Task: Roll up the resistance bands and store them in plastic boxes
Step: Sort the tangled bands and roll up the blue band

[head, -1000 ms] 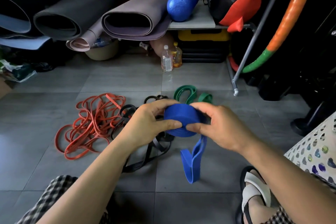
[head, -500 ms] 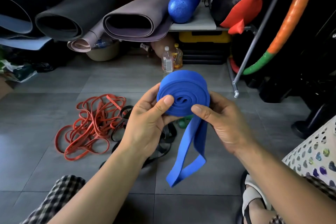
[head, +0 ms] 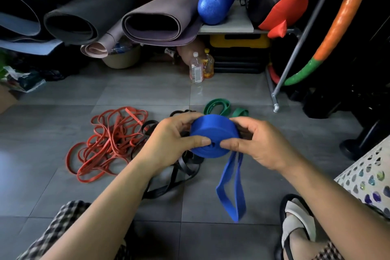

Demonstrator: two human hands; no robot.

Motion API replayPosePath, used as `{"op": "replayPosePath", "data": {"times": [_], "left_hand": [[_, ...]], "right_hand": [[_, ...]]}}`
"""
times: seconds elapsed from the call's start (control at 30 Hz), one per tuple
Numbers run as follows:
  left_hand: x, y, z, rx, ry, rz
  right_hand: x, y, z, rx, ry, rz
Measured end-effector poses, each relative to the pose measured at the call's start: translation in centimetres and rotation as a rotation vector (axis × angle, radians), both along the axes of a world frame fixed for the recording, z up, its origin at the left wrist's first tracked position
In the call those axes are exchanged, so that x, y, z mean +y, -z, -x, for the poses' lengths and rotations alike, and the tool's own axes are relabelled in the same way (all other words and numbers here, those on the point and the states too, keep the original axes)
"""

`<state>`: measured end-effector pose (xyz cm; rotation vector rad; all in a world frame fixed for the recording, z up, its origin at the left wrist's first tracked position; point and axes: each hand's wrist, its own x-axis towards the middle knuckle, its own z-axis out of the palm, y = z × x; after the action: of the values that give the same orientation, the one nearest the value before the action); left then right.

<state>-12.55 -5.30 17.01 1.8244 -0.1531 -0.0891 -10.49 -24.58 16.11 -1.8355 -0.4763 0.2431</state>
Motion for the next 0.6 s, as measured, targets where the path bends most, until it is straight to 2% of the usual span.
{"op": "replayPosePath", "data": {"times": [0.1,0.17,0.5,0.6], "left_hand": [[-0.4,0.0,0.1,0.043,-0.046,0.256],[-0.9,0.1,0.2,0.063,-0.066,0.366],[-2.7,0.2,0.3,0.087,-0.182,0.675],[-3.0,0.7,0.5,0.135,-0.192,0.750]], "right_hand": [[-0.1,-0.7,-0.1,0.112,0.000,-0.257],[0.0,-0.8,-0.2,0.137,0.022,-0.338],[0.8,-0.7,-0.3,0.106,0.111,-0.443],[1.0,-0.5,-0.2,0.157,0.129,-0.488]]}}
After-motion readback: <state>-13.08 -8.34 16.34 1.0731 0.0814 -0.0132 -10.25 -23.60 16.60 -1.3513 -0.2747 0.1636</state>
